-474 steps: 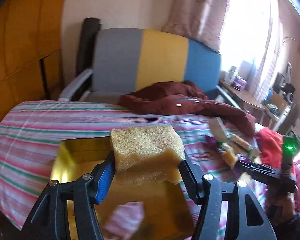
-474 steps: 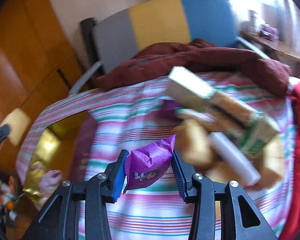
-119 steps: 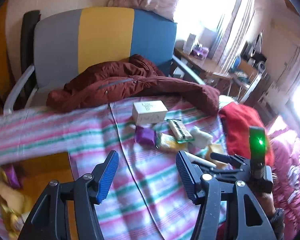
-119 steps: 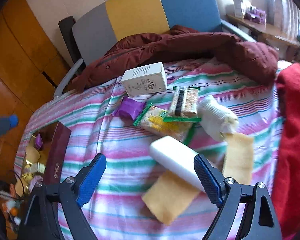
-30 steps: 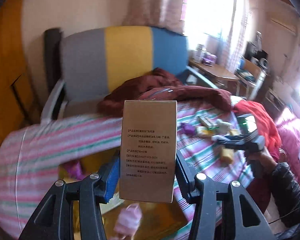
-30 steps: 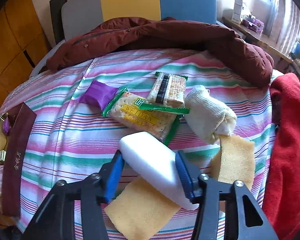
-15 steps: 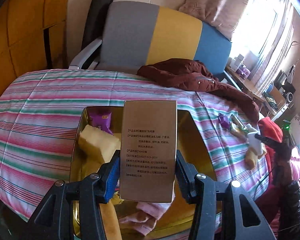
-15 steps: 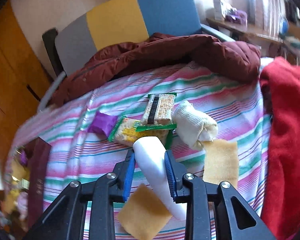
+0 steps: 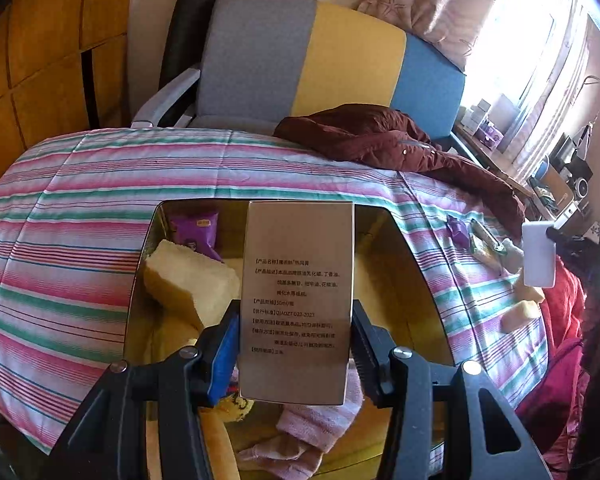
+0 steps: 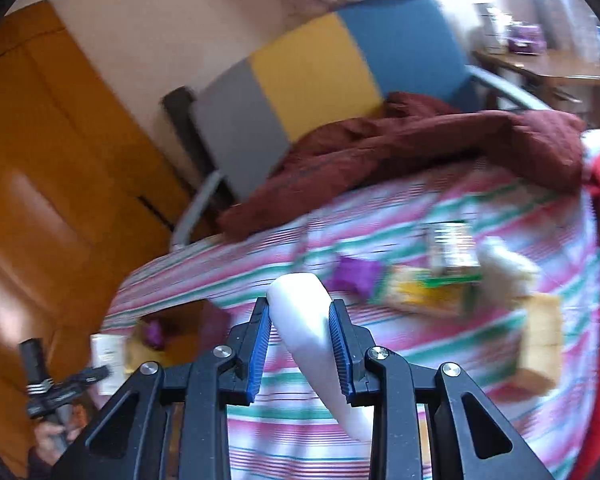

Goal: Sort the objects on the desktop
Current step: 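Lower the box and white sponge into the gold tray and open both grippers, then move both grippers back over the remaining items, then grasp the cracker packet with the right gripper while the left gripper grasps the purple packet, then carry the purple packet and cracker packet into the gold tray and release them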

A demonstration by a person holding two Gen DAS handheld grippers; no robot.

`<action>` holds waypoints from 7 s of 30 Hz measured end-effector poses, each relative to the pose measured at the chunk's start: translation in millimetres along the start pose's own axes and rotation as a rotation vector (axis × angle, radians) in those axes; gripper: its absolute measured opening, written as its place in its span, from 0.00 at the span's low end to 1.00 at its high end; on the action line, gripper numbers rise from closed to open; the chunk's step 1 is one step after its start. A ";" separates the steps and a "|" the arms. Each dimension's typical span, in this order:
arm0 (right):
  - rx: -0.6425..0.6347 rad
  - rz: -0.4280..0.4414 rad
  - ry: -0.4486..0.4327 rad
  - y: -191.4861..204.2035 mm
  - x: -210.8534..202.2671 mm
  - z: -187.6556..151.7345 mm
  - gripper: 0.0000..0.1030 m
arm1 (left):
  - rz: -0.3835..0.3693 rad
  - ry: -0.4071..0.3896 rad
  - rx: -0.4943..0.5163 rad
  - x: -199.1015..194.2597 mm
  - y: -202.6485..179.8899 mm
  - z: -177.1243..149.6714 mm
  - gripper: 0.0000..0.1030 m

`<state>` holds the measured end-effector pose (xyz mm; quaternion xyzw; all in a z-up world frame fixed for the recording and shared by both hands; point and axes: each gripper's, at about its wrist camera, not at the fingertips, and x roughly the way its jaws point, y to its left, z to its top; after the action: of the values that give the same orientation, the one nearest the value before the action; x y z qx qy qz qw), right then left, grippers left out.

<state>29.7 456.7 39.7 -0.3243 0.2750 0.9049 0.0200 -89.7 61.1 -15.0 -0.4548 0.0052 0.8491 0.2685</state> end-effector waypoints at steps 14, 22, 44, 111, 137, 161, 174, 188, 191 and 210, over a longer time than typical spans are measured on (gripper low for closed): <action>-0.061 0.284 0.221 155.1 112.3 -38.6 0.29 | 0.037 0.062 -0.037 27.5 12.5 16.3 0.50; 0.079 0.275 0.261 174.3 172.3 -34.1 0.39 | 0.088 0.087 -0.059 49.1 17.9 37.8 0.50; -0.007 0.196 0.249 166.9 144.9 -67.7 0.80 | 0.178 -0.159 -0.068 -40.7 0.6 -9.4 0.50; 0.163 -0.315 0.171 -147.4 118.0 74.3 0.84 | -0.161 0.163 0.229 78.8 -219.9 -11.3 0.49; -0.052 -0.300 0.200 -133.6 121.4 82.9 0.46 | -0.095 0.242 0.138 172.3 -270.2 60.7 0.48; -0.024 -0.270 0.148 -128.2 110.0 87.0 0.46 | -0.038 0.259 0.252 278.6 -318.7 91.0 0.55; -0.057 -0.277 0.149 -122.6 112.5 85.1 0.46 | -0.036 0.210 0.327 266.5 -312.8 67.9 0.32; -0.165 -0.120 0.202 -91.9 128.5 68.1 0.46 | -0.032 0.128 0.215 194.8 -285.8 77.3 0.32; -0.179 -0.077 0.202 -83.2 128.9 63.2 0.46 | -0.020 0.063 0.201 157.7 -271.7 86.5 0.32; -0.319 -0.008 0.242 -20.8 138.2 33.7 0.46 | 0.186 -0.186 -0.023 -39.8 -99.8 81.7 0.32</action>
<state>-94.3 471.8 -31.5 -0.4309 0.1271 0.8913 -0.0611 -89.0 149.1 87.3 -0.3746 0.0126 0.9089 0.1828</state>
